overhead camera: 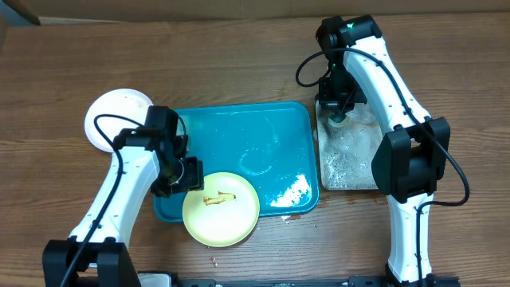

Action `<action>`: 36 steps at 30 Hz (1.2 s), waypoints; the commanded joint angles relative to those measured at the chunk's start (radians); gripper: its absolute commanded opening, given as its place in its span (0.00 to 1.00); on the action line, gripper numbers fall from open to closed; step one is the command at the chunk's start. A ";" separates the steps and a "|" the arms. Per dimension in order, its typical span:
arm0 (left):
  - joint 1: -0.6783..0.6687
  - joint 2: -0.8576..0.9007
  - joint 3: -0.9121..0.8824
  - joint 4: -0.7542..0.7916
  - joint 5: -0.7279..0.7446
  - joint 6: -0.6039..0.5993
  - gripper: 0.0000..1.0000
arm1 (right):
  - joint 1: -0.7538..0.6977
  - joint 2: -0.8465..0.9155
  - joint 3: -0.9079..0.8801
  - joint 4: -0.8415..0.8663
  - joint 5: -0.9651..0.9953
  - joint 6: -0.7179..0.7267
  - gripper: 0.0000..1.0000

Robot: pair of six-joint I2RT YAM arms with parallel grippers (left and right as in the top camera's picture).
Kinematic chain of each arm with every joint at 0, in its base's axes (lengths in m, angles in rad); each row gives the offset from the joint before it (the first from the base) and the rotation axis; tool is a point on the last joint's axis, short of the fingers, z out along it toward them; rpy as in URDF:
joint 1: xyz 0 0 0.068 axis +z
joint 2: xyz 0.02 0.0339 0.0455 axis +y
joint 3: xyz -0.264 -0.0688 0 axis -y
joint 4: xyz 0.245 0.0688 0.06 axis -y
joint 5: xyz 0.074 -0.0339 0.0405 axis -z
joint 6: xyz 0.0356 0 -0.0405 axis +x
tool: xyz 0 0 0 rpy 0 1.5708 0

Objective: Clean dirty plates on tray and stack at the side
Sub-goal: 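Grasp the yellow plate rim with left gripper and pull it to tray center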

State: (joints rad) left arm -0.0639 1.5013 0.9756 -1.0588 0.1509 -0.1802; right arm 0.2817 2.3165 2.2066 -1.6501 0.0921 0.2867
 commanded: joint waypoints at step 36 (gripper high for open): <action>0.007 -0.005 -0.234 0.360 0.085 -0.122 0.04 | -0.003 0.001 0.030 -0.005 -0.008 -0.007 0.04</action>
State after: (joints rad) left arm -0.0639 1.5017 0.7441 -0.7464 0.2569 -0.2497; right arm 0.2821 2.3165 2.2066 -1.6539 0.0853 0.2867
